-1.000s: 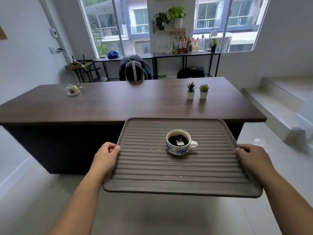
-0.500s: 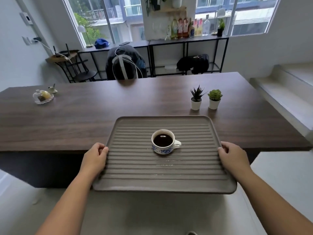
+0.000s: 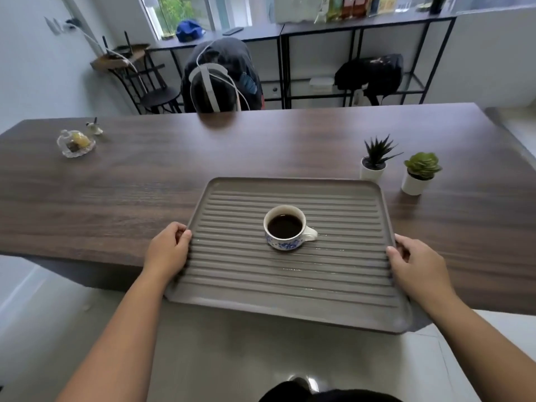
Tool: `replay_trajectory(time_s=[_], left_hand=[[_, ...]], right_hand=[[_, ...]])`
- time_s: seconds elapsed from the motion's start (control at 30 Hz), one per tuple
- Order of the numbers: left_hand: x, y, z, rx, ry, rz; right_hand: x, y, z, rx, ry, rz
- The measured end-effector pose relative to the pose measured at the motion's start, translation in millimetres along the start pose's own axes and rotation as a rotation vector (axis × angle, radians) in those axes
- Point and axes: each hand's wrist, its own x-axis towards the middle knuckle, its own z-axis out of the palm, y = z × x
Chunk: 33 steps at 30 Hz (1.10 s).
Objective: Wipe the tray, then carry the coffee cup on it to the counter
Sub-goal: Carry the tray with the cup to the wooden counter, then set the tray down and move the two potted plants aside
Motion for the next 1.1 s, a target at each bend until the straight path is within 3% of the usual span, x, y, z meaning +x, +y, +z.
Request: replay_trajectory(time_s=[0.6,1.1], left_hand=[[61.9,-6.3,15.7,-0.001,0.025,-0.043],[99.9,50.0,44.4,0.039,0.025,-0.026]], right_hand=[[55.2,-17.7,29.1,-0.101,0.084,0.026],[90.1,-14.0,7.8,-0.038,0.006,0.261]])
